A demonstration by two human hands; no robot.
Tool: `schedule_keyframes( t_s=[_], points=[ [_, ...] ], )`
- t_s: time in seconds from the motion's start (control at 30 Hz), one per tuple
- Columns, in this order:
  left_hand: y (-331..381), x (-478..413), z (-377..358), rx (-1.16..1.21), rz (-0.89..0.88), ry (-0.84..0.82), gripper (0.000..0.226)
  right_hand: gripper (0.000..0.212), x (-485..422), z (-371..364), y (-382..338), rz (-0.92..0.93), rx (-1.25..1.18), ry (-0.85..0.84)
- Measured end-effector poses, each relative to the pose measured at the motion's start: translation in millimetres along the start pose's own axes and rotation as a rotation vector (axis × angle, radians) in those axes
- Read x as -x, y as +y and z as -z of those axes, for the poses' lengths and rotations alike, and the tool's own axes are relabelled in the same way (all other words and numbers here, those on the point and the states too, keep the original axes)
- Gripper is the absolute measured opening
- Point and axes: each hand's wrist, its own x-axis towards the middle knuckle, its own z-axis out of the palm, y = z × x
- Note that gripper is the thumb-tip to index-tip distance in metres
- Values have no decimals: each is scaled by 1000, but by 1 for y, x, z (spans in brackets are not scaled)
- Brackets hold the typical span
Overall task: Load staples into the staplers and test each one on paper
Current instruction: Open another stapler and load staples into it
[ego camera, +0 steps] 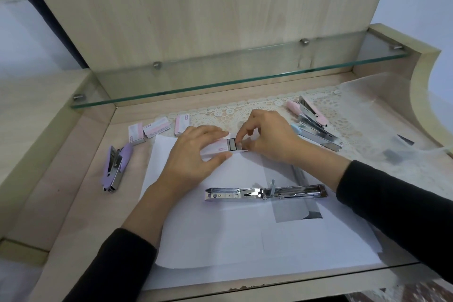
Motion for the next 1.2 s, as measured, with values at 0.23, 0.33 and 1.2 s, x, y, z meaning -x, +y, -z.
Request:
schedule_keyframes(
  t_s=[0.23, 0.33, 1.2],
  points=[
    [2, -6, -6, 48, 41, -33, 39, 17, -1, 2, 0, -11, -1, -35],
    [2, -6, -6, 53, 46, -31, 39, 18, -4, 7, -2, -16, 5, -105],
    [1, -2, -5, 50, 37, -15, 37, 7, 4, 30, 6, -69, -447, 5]
  ],
)
